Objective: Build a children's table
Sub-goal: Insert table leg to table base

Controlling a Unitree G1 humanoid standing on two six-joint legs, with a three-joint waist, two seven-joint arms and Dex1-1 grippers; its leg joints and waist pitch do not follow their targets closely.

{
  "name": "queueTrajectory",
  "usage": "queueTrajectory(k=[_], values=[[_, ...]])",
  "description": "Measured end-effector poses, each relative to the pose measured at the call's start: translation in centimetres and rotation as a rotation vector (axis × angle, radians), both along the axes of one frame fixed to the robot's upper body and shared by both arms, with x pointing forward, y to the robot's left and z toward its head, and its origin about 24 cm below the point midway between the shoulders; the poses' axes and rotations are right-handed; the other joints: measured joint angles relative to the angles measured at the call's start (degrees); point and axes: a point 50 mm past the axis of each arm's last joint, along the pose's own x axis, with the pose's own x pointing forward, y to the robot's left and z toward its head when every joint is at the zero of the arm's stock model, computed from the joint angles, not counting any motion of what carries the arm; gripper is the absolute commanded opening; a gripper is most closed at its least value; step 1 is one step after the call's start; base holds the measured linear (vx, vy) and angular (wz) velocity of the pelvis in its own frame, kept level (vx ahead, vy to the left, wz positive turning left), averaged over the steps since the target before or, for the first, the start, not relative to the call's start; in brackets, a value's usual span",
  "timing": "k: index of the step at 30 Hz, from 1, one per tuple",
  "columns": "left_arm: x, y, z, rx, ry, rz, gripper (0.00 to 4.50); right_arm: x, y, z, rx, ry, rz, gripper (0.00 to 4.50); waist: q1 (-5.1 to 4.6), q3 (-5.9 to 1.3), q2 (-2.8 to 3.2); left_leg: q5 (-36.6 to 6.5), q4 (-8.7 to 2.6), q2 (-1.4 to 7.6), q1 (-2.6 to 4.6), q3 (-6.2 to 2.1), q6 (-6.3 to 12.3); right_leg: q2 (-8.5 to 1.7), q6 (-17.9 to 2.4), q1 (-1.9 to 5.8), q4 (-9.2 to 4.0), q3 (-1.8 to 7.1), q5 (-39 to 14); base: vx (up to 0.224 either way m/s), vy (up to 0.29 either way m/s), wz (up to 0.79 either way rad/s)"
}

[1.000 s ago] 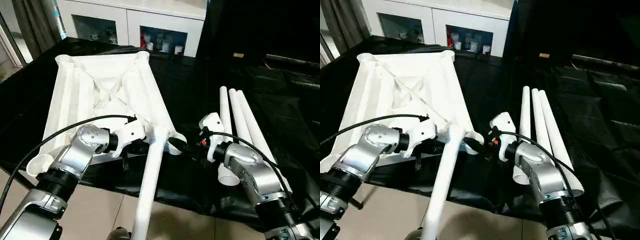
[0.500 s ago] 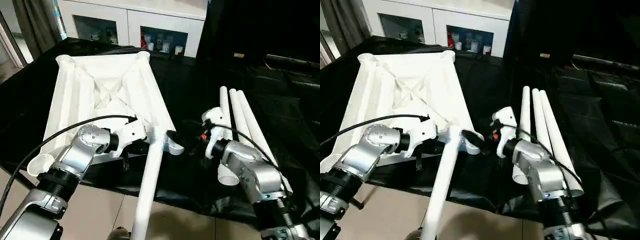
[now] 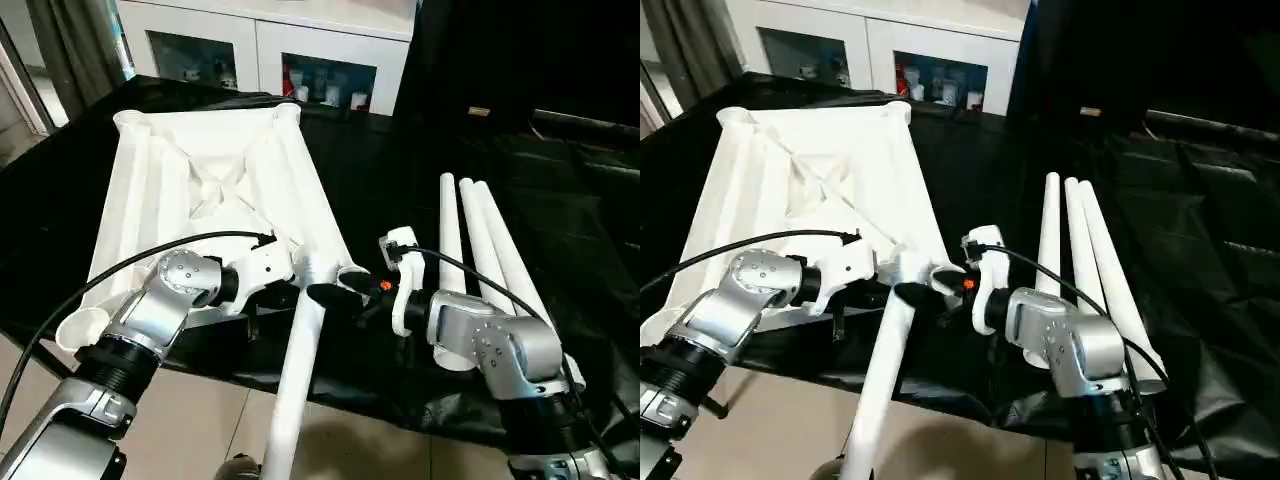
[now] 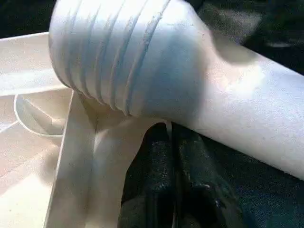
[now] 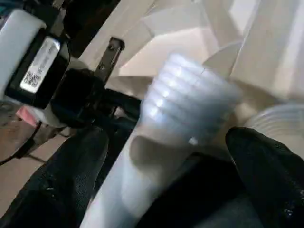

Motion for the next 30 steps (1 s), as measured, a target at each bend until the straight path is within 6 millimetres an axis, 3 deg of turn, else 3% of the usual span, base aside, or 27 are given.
queueTrajectory(k=[6, 15, 30], values=[[0.0, 0.1, -0.1, 0.006, 0.0, 0.001, 0.0, -0.5, 0.6, -0.3, -0.023, 0.07, 0.016, 4.42, 0.18, -0.02, 0.03, 0.1, -0.39, -0.02, 0.22, 0.0, -0.25, 0.01, 0.0, 0.02, 0.0, -0.01, 0.0, 0.0, 0.0, 0.0], [0.0, 0.0, -0.1, 0.007, -0.007, -0.007, 0.0, -0.1, 4.0, -1.8, 0.023, 0.227, 0.036, 4.42, 0.7, -0.06, 0.08, 0.3, -0.71, -0.02, 0.32, 0.01, -0.48, 0.02, 0.0, -0.06, -0.01, -0.04, 0.0, 0.0, 0.0, 0.0], [0.0, 0.0, -0.1, 0.009, -0.011, -0.006, 0.0, 0.3, 4.4, -2.5, 0.065, 0.302, -0.007, 3.16, 0.76, -0.07, 0.07, 0.3, -0.89, -0.03, 0.4, 0.08, -0.56, 0.02, 0.0, -0.07, -0.03, -0.03, 0.0, 0.0, 0.0, 0.0]])
